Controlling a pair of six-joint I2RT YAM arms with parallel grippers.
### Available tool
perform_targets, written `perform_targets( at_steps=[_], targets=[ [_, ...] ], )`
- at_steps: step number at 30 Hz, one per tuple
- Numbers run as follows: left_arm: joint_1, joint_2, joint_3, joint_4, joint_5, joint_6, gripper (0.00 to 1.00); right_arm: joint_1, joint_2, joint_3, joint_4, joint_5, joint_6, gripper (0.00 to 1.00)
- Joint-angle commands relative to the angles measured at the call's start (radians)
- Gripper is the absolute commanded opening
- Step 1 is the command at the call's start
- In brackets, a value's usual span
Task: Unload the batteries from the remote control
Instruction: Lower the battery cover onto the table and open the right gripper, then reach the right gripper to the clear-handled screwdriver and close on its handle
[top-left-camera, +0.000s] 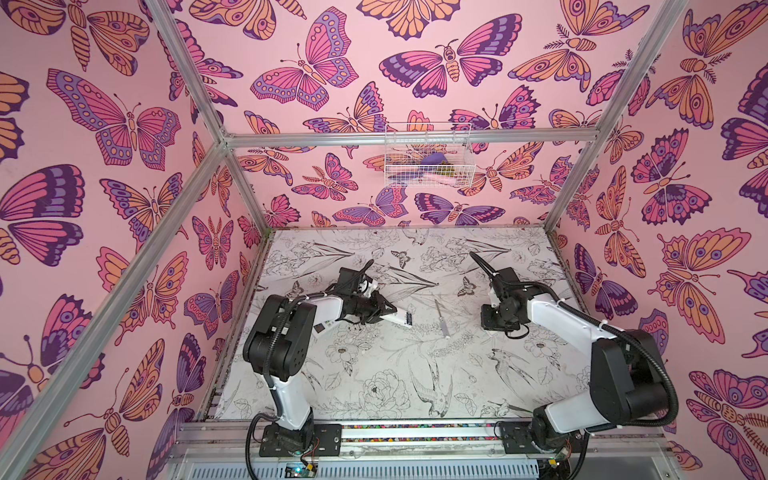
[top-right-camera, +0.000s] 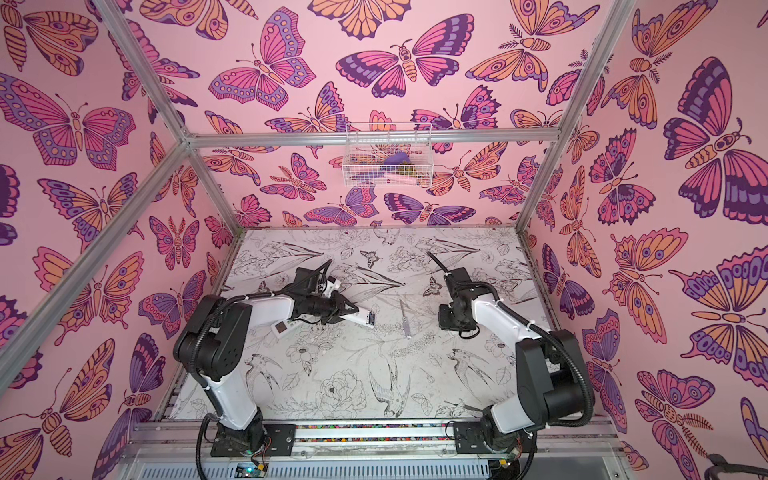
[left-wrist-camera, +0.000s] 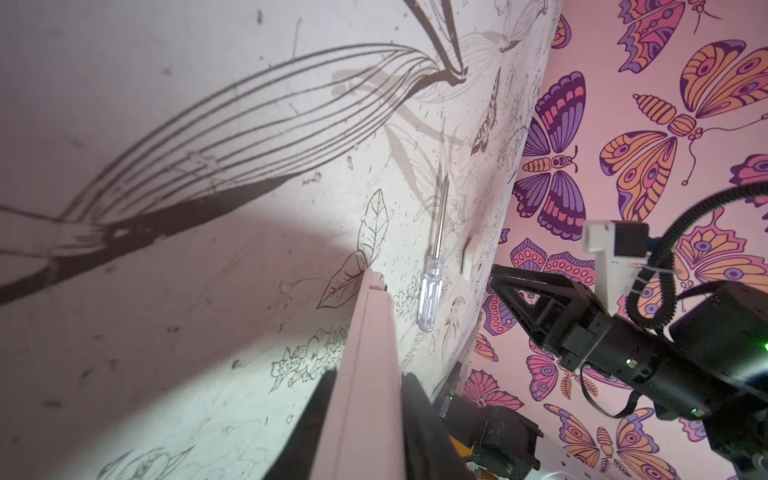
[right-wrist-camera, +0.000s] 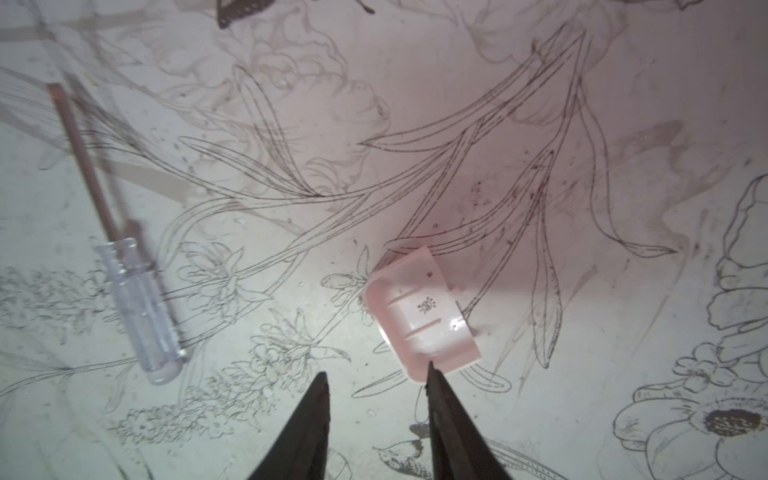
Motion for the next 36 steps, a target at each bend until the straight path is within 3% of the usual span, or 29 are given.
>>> perform_targets(
  at_steps=[1,7,12,18,32,36],
  targets=[
    [0.007,0.019,0.014,-0.026,-0.001,0.014,0.33,0.052,-0.016,0.028,0.011,-0.087,0.062,0.41],
    [0.008,0.02,0.02,-0.046,-0.008,0.03,0.37,0.185,0.005,0.055,0.121,-0.153,0.166,0.4],
    [0.012,0.017,0.025,-0.074,-0.031,0.043,0.46,0.262,0.085,0.116,0.145,-0.144,0.192,0.4],
    [0.012,-0.012,0.026,-0.135,-0.09,0.092,0.55,0.284,0.185,0.129,0.15,-0.101,0.182,0.4],
    [0.014,-0.027,0.022,-0.203,-0.169,0.179,0.63,0.294,0.219,0.09,0.151,-0.061,0.152,0.4],
    [0.014,-0.047,0.011,-0.224,-0.198,0.207,0.74,0.299,0.229,0.091,0.161,-0.049,0.152,0.4]
  ],
)
